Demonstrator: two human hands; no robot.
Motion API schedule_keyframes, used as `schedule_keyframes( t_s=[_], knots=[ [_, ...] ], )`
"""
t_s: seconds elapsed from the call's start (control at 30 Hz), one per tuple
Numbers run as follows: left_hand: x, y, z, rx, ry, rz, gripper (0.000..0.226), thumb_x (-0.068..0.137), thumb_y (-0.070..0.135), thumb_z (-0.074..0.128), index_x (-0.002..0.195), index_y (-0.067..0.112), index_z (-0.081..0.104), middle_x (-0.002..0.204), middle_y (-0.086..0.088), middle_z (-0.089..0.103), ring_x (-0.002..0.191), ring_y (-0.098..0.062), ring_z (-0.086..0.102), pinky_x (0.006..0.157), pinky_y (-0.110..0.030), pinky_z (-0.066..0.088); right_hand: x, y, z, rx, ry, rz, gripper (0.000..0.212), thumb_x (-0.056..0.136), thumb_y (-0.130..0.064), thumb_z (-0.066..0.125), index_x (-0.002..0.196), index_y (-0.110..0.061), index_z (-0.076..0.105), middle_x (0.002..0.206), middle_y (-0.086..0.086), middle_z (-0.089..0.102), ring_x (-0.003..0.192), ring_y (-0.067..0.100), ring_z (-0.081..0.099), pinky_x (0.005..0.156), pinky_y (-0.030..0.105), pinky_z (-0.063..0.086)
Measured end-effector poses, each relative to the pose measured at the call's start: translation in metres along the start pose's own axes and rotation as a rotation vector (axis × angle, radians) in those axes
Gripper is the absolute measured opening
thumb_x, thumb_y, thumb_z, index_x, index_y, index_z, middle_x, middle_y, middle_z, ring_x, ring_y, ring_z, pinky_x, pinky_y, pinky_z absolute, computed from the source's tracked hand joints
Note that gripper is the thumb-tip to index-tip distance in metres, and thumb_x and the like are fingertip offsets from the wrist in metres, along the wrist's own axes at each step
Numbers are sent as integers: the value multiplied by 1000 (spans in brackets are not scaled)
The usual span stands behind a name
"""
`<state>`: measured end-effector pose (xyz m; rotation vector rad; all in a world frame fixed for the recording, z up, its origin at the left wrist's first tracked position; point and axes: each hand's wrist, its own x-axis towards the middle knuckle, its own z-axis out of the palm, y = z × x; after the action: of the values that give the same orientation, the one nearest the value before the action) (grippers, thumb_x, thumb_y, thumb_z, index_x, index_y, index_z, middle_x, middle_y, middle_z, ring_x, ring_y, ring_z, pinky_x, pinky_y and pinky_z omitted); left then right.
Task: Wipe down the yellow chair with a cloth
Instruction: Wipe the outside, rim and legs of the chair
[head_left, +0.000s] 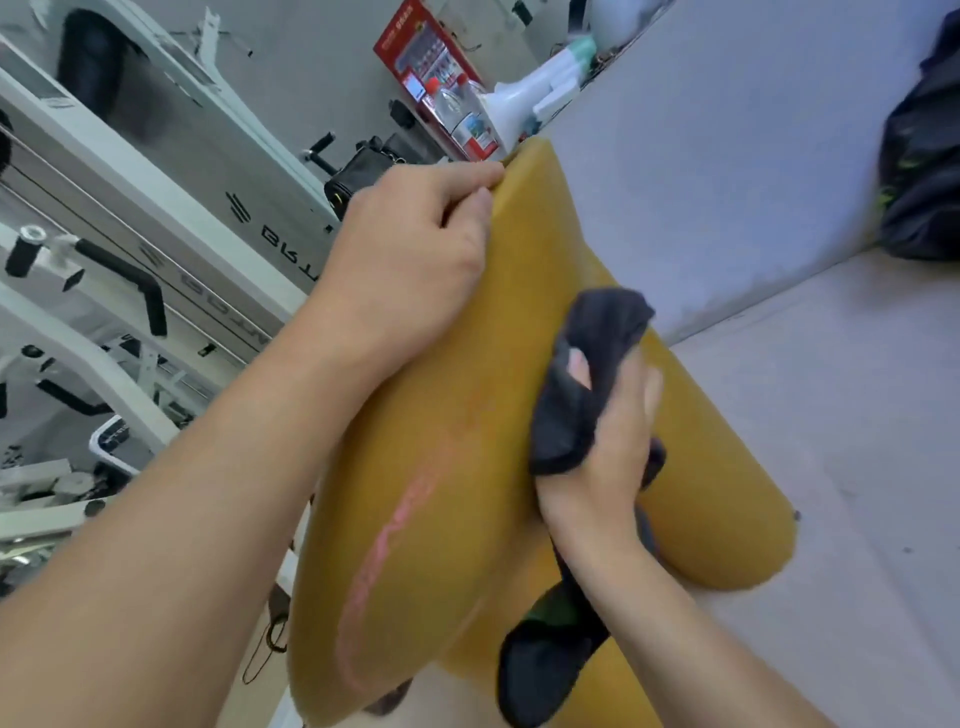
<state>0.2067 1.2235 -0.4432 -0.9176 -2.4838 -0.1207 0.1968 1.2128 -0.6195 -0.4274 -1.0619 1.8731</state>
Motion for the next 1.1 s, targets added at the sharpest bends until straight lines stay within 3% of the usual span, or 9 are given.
schedule_keyframes(
  t_s=[0.17,0.27,0.37,0.43,0.57,0.73,0.83,0.97,1.1],
  knots=[
    [8,4,3,-116,11,-41,29,98,23,47,122,26,63,118,16,62,111,4,52,92,-12,39,18,-10,-4,-7,-47,-546,34,89,-33,51,116,-16,62,113,17,50,108,-1,45,94,13,35],
    [5,4,2,-83,-10,-14,28,99,23,45,115,31,66,111,13,66,102,0,54,81,-11,40,13,65,-19,-38,-85,-273,25,89,-43,47,109,-57,48,112,-4,53,109,7,48,107,26,35],
    [9,9,5,-97,13,-37,30,100,22,42,116,30,66,106,15,64,101,-3,54,75,-9,41,29,102,-23,25,42,127,17,103,-28,35,109,-37,49,104,4,62,98,19,52,97,23,42],
    [17,9,7,-100,14,-46,30,99,21,42,111,30,68,99,9,66,94,-9,56,73,-17,44,24,84,-19,-296,-4,95,16,102,-28,40,104,-31,55,106,3,55,89,11,52,83,31,46],
    [35,12,17,-113,-24,-59,16,94,18,43,83,28,51,84,4,48,76,-11,44,67,-27,42,30,-17,-10,39,-71,-132,21,95,-44,49,104,-27,58,108,1,45,89,1,53,83,28,44],
    [37,8,12,-408,42,-237,34,81,-2,48,83,20,74,83,2,70,73,-10,60,75,-21,51,43,-42,-9,-34,-158,-585,31,91,-37,54,110,-14,64,109,7,45,103,16,51,94,24,42],
    [31,11,11,-367,28,-242,38,85,-2,43,95,19,73,80,8,65,73,-8,58,63,-19,51,46,28,-28,41,-189,-226,6,93,-36,54,92,-32,58,103,5,48,90,12,51,87,34,41],
    [31,13,11,-378,52,-246,28,88,5,46,94,17,71,77,7,57,85,-15,57,83,-32,52,35,39,-30,46,-182,248,42,84,-56,42,120,-40,55,126,-3,55,116,15,55,102,44,43],
    [35,9,10,-421,41,-243,20,87,9,53,98,7,70,95,-9,68,81,-17,59,79,-29,52,5,-47,-20,-110,-252,-280,52,93,-52,38,137,-27,50,152,2,30,141,14,29,116,36,26]
  ],
)
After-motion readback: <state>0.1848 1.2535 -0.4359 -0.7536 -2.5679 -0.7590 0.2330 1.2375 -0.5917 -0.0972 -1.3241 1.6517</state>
